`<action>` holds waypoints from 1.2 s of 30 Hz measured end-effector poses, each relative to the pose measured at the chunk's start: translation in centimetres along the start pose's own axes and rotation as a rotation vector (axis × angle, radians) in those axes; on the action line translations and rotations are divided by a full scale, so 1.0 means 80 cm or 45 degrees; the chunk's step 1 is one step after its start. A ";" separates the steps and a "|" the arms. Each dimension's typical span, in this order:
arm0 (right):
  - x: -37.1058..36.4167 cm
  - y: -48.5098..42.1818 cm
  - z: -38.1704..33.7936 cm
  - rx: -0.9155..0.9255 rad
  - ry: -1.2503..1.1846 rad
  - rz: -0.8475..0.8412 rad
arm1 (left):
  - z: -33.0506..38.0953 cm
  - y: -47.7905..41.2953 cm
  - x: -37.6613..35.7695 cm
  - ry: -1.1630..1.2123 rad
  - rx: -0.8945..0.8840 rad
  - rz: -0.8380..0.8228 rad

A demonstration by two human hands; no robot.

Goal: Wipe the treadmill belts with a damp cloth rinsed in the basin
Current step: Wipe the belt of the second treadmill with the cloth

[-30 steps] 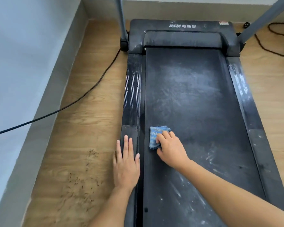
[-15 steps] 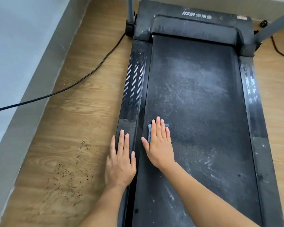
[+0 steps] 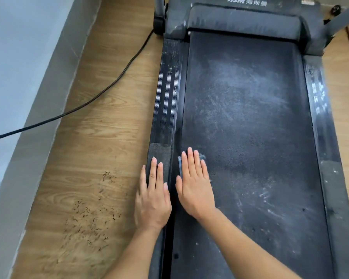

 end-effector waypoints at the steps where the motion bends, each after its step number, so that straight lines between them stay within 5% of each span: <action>1: -0.009 0.037 -0.017 -0.004 -0.004 -0.006 | -0.002 -0.001 0.000 0.047 -0.001 0.013; 6: -0.033 0.119 -0.056 -0.047 0.004 -0.080 | -0.003 -0.004 0.001 0.129 0.013 0.008; 17: 0.039 -0.133 0.065 -0.236 0.043 0.048 | 0.002 -0.002 -0.003 0.089 0.025 -0.086; 28: -0.060 0.229 -0.082 -0.270 0.179 -0.146 | 0.002 -0.003 -0.007 0.119 0.031 -0.114; 36: 0.003 0.004 0.014 -0.364 0.064 0.115 | 0.001 -0.002 -0.009 0.136 0.037 -0.099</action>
Point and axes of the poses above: each hand's wrist, its own y-axis away from the middle knuckle, its own x-axis out of the back of the hand, z = x × y, the point moved 5 cm from there along -y, towards the middle knuckle, and after that the axes turned 14 degrees about x, right-handed, at the moved point
